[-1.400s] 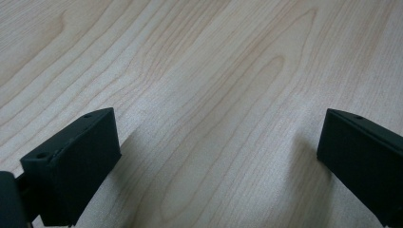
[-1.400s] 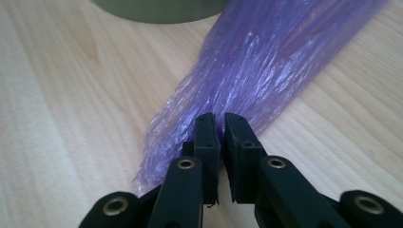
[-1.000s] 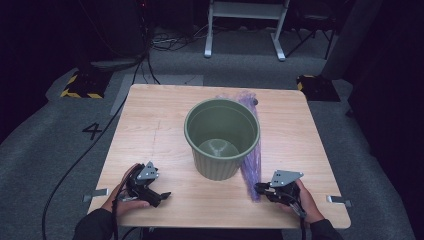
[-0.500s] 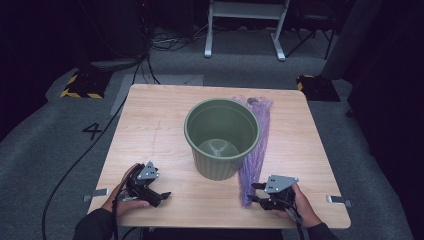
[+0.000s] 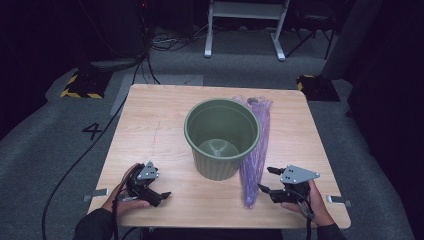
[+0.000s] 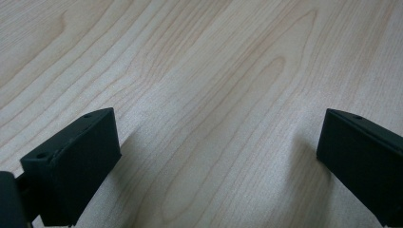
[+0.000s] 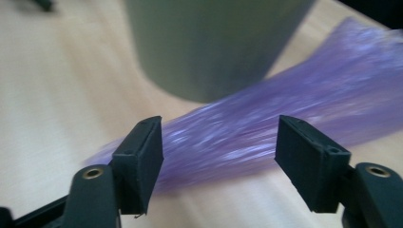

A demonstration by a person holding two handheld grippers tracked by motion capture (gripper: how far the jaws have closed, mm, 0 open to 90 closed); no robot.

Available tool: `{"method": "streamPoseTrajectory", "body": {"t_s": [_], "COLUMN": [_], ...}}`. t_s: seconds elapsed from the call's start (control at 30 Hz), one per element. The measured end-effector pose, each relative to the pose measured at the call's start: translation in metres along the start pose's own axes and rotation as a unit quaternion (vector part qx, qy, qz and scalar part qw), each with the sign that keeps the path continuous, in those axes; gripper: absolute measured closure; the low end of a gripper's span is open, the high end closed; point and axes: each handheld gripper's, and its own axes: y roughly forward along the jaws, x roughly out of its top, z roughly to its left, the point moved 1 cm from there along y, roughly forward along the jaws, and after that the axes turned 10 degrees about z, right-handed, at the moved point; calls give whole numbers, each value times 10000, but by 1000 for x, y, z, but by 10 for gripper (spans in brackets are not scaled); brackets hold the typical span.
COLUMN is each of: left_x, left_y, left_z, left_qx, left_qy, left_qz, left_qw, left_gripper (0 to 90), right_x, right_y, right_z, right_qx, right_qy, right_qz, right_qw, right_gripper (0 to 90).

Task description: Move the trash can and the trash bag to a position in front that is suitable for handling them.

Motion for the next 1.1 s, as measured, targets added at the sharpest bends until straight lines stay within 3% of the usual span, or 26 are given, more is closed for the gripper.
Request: {"method": "streamPoseTrajectory", "body": {"t_s": [0.07,0.17,0.23,0.27,0.37,0.4,0.6,0.63,0.73,0.87,0.97,1.1], "left_x": [0,0,0,1,1,1,1,1,1,1,1,1], "left_y": [0,0,0,1,1,1,1,1,1,1,1,1], "left_z": [0,0,0,0,0,0,0,0,0,0,0,0], "left_qx": [12,16,13,13,13,13,15,16,14,17,18,20], "left_qy": [7,6,-10,-10,-17,-17,-16,-16,-16,-16,-16,-20], "left_qz": [-1,0,-12,-14,-12,-11,-11,-11,-11,-12,-13,-12], "left_qw": [10000,10000,10000,10000,10000,10000,10000,10000,10000,10000,10000,10000], "left_gripper": [1,1,1,1,2,1,2,1,1,1,2,1], "right_x": [3,6,9,9,19,22,25,24,19,15,11,-4], "right_y": [4,19,34,34,53,57,86,92,105,106,99,85], "right_z": [-9,-32,-58,-58,-89,-93,-106,-107,-105,-107,-105,-98], "right_qx": [-179,-421,-505,-505,-481,-425,-401,-483,-441,-326,-480,-538], "right_qy": [79,186,382,382,771,846,925,833,663,860,894,1151], "right_qz": [5,96,212,212,253,255,526,616,758,807,918,836], "right_qw": [9998,9989,9978,9978,9955,9952,9935,9934,9939,9925,9906,9884], "right_gripper": [384,454,487,487,470,458,446,461,537,606,617,614]}}
